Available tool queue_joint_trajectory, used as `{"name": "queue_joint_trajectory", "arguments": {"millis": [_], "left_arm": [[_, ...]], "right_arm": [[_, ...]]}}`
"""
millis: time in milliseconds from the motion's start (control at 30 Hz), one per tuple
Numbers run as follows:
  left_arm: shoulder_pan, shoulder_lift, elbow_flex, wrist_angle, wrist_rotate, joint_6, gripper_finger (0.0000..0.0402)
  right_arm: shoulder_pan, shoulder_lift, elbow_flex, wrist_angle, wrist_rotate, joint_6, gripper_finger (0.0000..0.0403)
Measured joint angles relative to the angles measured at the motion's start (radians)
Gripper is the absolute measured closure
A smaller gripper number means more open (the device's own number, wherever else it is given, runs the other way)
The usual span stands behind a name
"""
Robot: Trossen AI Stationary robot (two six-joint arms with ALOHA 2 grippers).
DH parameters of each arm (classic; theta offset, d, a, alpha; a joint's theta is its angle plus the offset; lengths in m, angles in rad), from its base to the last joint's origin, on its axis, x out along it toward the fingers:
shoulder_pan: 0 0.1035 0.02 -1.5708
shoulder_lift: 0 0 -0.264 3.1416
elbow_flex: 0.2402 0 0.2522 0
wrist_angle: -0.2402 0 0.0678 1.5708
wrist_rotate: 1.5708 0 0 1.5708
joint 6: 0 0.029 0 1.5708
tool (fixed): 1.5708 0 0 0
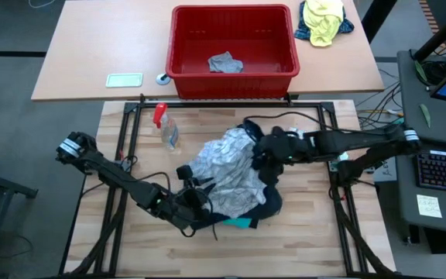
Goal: Fold Laundry from Bin
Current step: Fold the white floral shirt
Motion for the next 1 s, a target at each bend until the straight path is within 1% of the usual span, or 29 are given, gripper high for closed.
{"name": "queue_joint_trajectory", "arguments": {"millis": [67, 133, 200, 300, 400, 467, 600, 800, 900, 1000], "left_arm": [[0.000, -0.007, 0.000, 0.001, 0.001, 0.014, 0.0325], [0.002, -0.009, 0.000, 0.000, 0.020, 0.026, 0.0325], [0.012, -0.006, 0.000, 0.000, 0.096, 0.036, 0.0325], [0.039, 0.015, 0.000, 0.009, 0.201, 0.029, 0.0325], [0.066, 0.046, -0.001, 0.006, 0.222, 0.016, 0.0325], [0.082, 0.068, -0.001, 0.006, 0.223, 0.015, 0.0325], [0.105, 0.088, -0.002, -0.026, 0.247, -0.009, 0.0325], [0.099, 0.059, -0.002, -0.089, 0.245, -0.034, 0.0325], [0.097, 0.023, -0.002, -0.096, 0.242, -0.023, 0.0325], [0.093, -0.016, -0.002, -0.109, 0.242, -0.003, 0.0325]], "right_arm": [[0.009, -0.040, -0.034, -0.032, 0.045, 0.039, 0.0392], [0.012, -0.073, -0.077, -0.067, 0.065, 0.102, 0.0392], [0.015, -0.098, -0.142, -0.075, 0.067, 0.164, 0.0390], [0.025, -0.111, -0.262, -0.006, 0.068, 0.247, 0.0386], [0.026, -0.108, -0.362, 0.117, 0.044, 0.288, 0.0376], [0.023, -0.105, -0.398, 0.151, 0.020, 0.294, 0.0364], [0.023, -0.123, -0.407, 0.109, -0.023, 0.310, 0.0328], [0.024, -0.218, -0.374, -0.004, -0.113, 0.314, 0.0261], [0.024, -0.276, -0.347, -0.053, -0.121, 0.320, 0.0233], [0.027, -0.331, -0.335, -0.062, -0.121, 0.312, 0.0215]]}}
